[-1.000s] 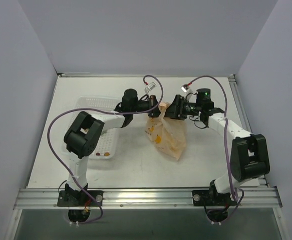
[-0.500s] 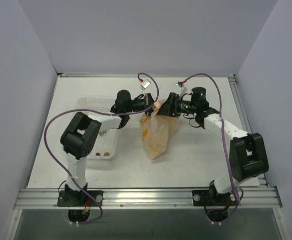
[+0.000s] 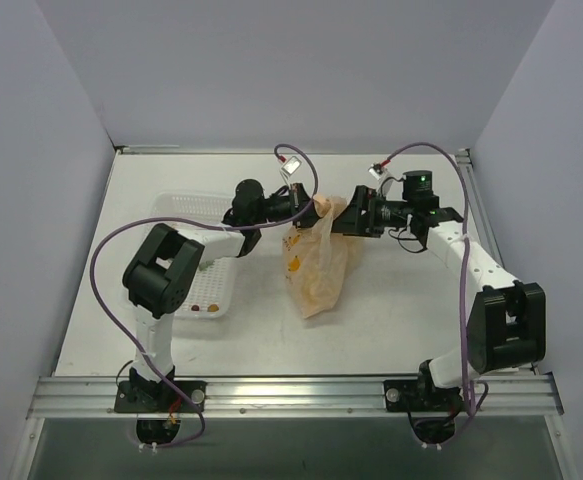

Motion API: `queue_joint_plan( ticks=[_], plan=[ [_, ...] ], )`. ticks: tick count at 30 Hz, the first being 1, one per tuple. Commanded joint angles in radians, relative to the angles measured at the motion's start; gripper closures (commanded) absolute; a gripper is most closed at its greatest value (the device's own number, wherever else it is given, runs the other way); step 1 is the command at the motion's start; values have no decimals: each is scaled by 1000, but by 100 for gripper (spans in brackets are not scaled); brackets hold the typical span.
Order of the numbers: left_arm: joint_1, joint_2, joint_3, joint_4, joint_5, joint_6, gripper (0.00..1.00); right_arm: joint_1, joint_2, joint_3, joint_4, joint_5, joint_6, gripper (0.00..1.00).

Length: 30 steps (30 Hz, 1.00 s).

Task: Place the fake fruits into the plastic bag and tie a complex knot

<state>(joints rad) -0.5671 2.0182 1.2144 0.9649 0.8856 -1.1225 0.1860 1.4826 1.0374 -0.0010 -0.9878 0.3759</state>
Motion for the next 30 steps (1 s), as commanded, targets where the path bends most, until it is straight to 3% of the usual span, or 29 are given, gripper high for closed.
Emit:
queue_joint_plan(
  ticks=[1, 7, 10, 11, 15, 19, 22, 25, 26, 30],
  plan=[
    [9, -1, 28, 70, -30, -3, 100, -78, -30, 108, -180, -43, -87, 17],
    [7, -3, 23, 78, -19, -8, 100, -118, -5, 144, -179, -58, -62, 21],
    [3, -1, 25, 83, -7, -10, 100, -106, 19, 110, -88, -55, -2, 46],
    [1, 1, 22, 83, -5, -14, 100, -94, 24, 104, -67, -43, 7, 60],
    [-7, -4, 20, 84, -4, -11, 100, -62, 33, 72, 37, -18, 33, 69],
    [-11, -7, 8, 83, -5, -8, 100, -13, 21, 49, 64, -37, 37, 69],
    [-17, -1, 19, 84, -10, -5, 100, 33, 10, 30, 45, -31, 11, 63],
    [-27, 8, 31, 93, -14, -13, 100, 76, 5, 30, 27, -8, -5, 50],
    [-28, 13, 33, 98, -17, -14, 100, 88, 8, 32, 26, -3, 0, 40],
    [-37, 20, 39, 116, -23, -22, 100, 121, 25, 42, 16, 18, 14, 30]
  ],
)
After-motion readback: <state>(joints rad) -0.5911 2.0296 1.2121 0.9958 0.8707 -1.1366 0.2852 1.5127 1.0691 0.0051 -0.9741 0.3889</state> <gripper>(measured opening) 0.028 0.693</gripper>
